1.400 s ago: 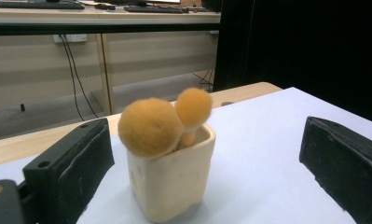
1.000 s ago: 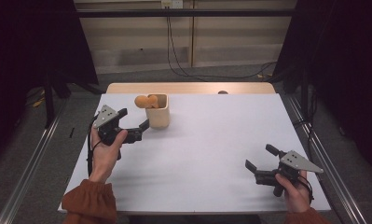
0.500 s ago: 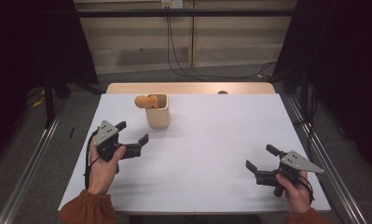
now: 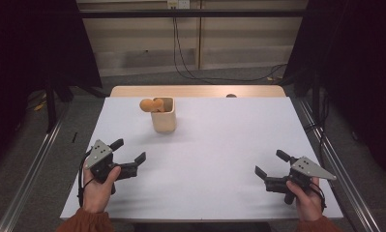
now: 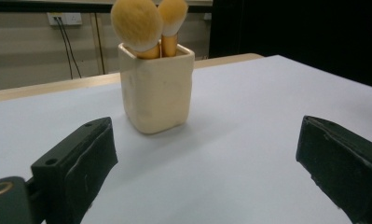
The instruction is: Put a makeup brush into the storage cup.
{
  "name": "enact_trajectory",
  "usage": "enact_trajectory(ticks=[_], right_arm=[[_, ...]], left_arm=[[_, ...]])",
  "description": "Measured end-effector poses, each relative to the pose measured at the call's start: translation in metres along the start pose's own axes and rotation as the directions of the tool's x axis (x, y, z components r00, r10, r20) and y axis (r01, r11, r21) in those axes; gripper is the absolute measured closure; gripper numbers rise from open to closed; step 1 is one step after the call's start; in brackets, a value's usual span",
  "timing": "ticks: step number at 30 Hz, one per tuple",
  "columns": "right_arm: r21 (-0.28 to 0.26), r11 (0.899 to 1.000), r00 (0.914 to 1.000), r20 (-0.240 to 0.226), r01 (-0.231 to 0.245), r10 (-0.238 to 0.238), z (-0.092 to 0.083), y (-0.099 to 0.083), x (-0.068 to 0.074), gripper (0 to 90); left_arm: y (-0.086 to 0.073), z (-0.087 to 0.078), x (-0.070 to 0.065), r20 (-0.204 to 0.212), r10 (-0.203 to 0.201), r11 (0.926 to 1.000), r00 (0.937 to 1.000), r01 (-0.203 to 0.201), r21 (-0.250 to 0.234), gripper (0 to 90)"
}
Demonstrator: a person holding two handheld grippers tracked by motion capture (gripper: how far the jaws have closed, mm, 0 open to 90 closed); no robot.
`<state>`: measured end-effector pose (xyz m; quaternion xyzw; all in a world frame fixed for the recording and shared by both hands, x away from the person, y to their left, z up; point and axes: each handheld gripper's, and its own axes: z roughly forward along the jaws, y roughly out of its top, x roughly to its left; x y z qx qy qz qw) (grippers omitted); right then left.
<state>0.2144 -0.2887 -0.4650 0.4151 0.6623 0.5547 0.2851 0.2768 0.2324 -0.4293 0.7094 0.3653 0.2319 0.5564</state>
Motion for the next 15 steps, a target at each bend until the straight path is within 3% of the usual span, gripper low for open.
enact_trajectory(ticks=[9,15], right_arm=[[-0.002,1.0,1.0,0.003,0.006,-0.006,-0.001,0.0,0.0,0.0],[-0.003,1.0,1.0,0.004,0.007,-0.007,-0.002,0.0,0.001,0.0]], left_arm=[[-0.014,-0.017,-0.007,0.006,0.028,0.9996,0.9996,-0.028,0.008,3.1],[-0.018,-0.022,-0.008,0.004,0.022,0.9998,0.9998,-0.022,-0.002,3.1]])
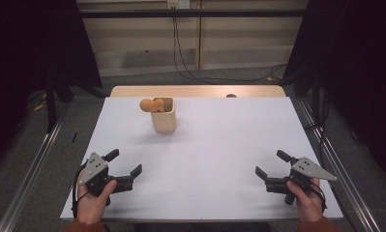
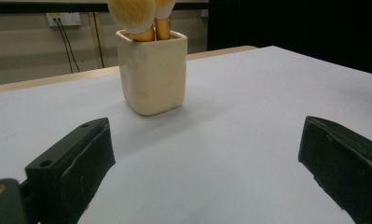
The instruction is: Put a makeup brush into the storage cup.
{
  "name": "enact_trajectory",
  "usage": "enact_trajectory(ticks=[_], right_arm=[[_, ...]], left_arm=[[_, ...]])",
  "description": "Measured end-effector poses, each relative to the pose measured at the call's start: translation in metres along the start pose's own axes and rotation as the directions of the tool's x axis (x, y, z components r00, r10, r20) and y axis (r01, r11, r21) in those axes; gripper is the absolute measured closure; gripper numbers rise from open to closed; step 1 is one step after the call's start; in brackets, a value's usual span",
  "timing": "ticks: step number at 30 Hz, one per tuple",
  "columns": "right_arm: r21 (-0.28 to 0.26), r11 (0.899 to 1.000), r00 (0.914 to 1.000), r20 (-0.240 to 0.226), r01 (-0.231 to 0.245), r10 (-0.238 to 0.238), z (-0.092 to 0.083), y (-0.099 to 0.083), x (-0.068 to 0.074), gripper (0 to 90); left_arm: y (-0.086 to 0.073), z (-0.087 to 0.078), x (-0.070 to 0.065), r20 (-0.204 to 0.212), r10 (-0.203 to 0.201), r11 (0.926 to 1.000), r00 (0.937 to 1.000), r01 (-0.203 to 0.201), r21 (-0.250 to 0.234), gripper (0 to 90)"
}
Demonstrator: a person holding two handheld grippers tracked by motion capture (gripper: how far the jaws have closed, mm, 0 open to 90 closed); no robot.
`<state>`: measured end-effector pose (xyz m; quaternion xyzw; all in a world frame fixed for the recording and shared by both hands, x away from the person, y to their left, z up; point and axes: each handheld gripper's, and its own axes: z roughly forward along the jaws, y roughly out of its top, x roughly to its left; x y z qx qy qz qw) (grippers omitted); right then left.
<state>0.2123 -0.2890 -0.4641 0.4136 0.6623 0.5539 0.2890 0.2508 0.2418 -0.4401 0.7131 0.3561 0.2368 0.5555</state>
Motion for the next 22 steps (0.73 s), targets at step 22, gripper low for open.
enact_trajectory(ticks=[22], right_arm=[[0.0,1.0,0.9999,0.01,-0.003,0.003,-0.003,-0.001,-0.004,0.0]], left_arm=[[-0.013,0.0,0.001,-0.002,-0.026,0.9993,0.9997,0.026,0.026,3.1]])
